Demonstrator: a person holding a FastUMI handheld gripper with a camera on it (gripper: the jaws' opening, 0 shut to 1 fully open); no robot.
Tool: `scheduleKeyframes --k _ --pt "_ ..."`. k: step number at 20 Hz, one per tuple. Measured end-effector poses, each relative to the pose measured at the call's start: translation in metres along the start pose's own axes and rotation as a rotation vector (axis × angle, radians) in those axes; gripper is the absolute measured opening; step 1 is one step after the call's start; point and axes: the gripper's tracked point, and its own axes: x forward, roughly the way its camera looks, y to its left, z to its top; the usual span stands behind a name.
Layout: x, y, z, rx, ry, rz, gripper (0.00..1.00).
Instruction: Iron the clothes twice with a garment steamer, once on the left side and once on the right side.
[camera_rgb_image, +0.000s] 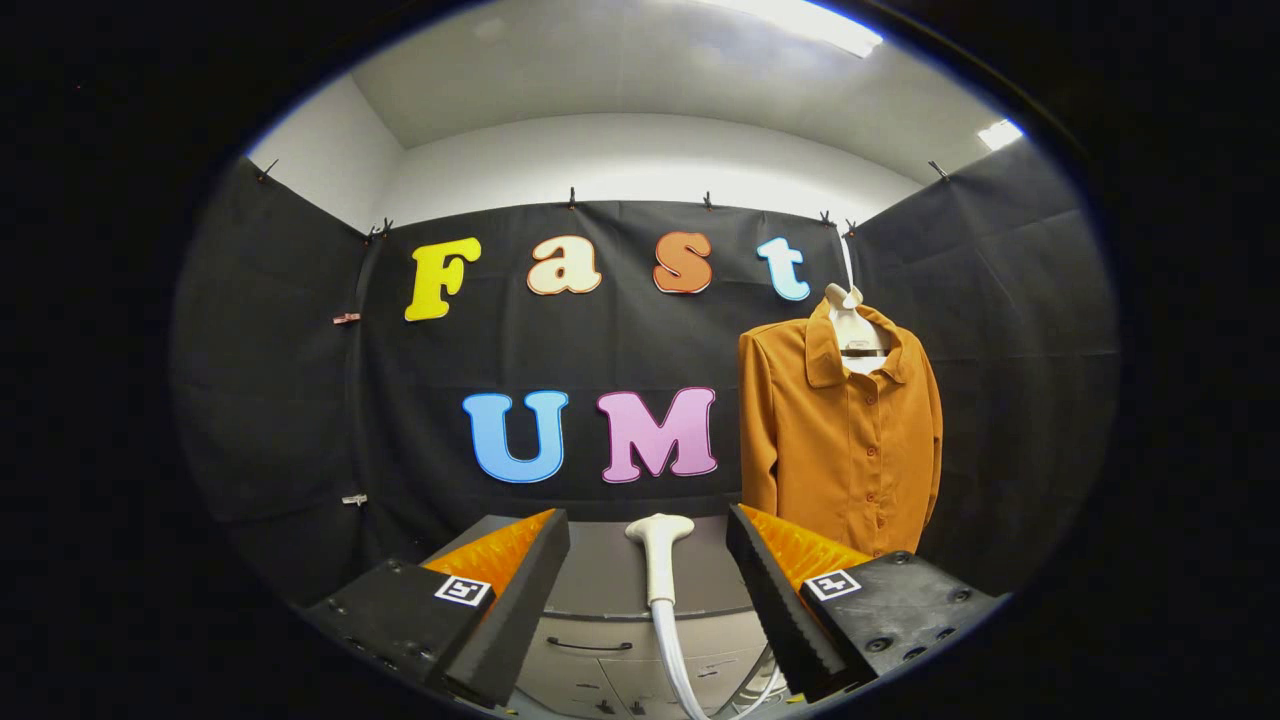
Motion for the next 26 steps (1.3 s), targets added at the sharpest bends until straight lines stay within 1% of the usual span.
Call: scheduleKeyframes --k 8,12,16,21,26 --pt "0.003 0.016 -0.02 0.017 0.04 -0.066 0.98" --pt "0.021 0.013 -0.038 -0.003 0.092 -0.086 0.98" --pt "0.062 0.004 -0.064 -0.03 0.162 -0.082 0.98" --pt "0.133 -0.003 -0.099 -0.042 0.248 -0.047 0.98" --pt "0.194 -0.009 -0.147 -0.073 0.395 -0.021 0.98"
